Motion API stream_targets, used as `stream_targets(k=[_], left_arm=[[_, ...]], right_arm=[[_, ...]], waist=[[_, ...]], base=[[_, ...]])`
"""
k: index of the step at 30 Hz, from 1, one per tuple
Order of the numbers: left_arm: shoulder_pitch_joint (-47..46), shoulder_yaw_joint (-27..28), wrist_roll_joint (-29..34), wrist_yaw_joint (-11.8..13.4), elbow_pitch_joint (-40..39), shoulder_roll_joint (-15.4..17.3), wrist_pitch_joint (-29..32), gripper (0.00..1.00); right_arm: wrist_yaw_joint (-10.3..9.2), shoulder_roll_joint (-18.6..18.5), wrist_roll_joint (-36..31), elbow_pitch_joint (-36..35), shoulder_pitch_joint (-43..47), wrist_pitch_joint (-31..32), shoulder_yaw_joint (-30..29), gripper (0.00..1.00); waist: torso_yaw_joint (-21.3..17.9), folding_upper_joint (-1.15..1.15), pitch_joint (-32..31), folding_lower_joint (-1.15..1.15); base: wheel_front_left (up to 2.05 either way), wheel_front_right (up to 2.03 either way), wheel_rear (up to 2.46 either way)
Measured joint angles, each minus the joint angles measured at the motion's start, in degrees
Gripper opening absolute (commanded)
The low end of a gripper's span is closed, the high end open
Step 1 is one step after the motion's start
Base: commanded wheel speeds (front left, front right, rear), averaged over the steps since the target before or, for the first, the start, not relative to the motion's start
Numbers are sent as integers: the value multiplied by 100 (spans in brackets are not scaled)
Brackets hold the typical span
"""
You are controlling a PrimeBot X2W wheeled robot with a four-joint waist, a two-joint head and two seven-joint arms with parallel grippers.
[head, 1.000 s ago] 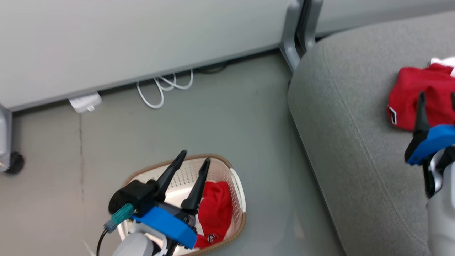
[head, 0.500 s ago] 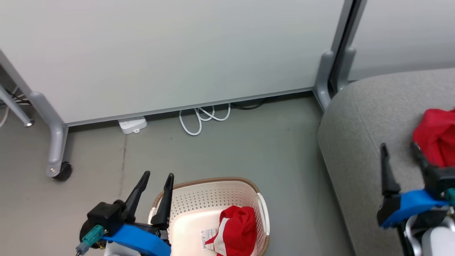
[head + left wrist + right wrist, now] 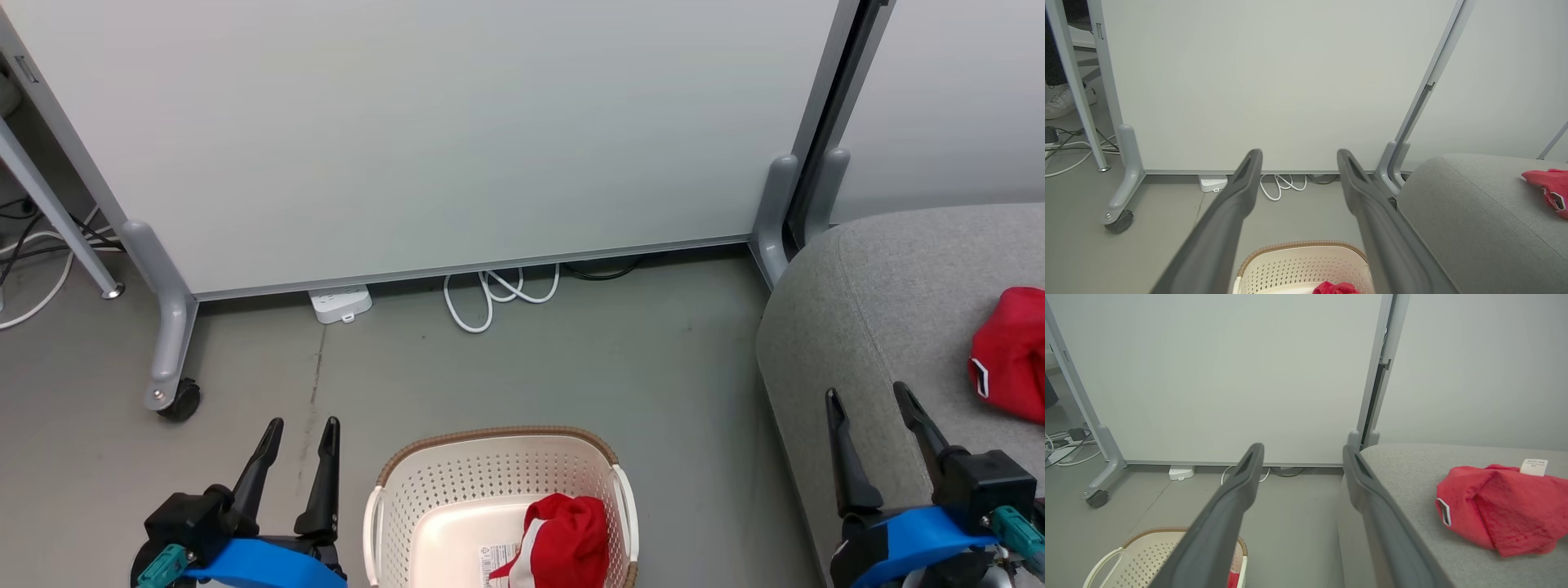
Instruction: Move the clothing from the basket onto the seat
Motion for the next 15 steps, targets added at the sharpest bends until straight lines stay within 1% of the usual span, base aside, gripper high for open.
stream_targets(k=[6, 15], left_arm=[[97, 98, 58, 0, 24, -2, 0, 100], [97, 33, 85, 0, 138, -44, 0, 100]], right_arm=[[0, 25, 65, -54, 117, 21, -1, 100], [0, 31, 90, -97, 145, 82, 35, 100]], waist=[[54, 0, -57, 0], [134, 0, -115, 1]], base=[[0, 0, 0], [0, 0, 0]])
